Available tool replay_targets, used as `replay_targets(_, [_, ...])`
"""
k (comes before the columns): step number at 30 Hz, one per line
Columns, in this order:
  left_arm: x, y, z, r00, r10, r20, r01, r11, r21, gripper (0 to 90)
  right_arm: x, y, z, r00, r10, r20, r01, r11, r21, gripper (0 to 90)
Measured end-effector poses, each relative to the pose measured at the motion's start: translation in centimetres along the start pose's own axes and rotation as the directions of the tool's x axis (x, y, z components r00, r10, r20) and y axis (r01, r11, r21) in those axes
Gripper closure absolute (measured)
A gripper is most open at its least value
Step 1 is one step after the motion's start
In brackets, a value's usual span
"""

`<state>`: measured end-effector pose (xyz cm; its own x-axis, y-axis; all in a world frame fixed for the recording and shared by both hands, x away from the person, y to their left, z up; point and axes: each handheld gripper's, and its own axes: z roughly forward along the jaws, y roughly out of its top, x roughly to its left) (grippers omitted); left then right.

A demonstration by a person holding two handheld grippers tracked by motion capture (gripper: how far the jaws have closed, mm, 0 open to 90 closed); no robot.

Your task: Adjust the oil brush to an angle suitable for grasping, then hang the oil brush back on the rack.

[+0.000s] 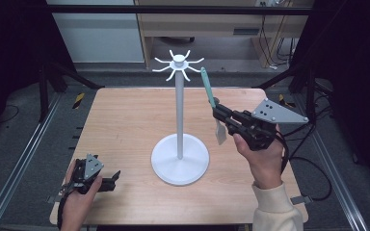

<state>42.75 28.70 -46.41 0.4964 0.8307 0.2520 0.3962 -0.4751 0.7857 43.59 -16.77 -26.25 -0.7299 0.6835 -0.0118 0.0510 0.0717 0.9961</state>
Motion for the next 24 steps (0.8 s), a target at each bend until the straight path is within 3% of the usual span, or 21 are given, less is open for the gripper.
replay_targets(24, [0.0,0.0,0.0,1.0,0.003,-0.005,-0.003,1.0,0.003,3.5,0.0,-0.1,1.1,0.9999,0.003,-0.014,-0.003,1.0,0.012,82.5])
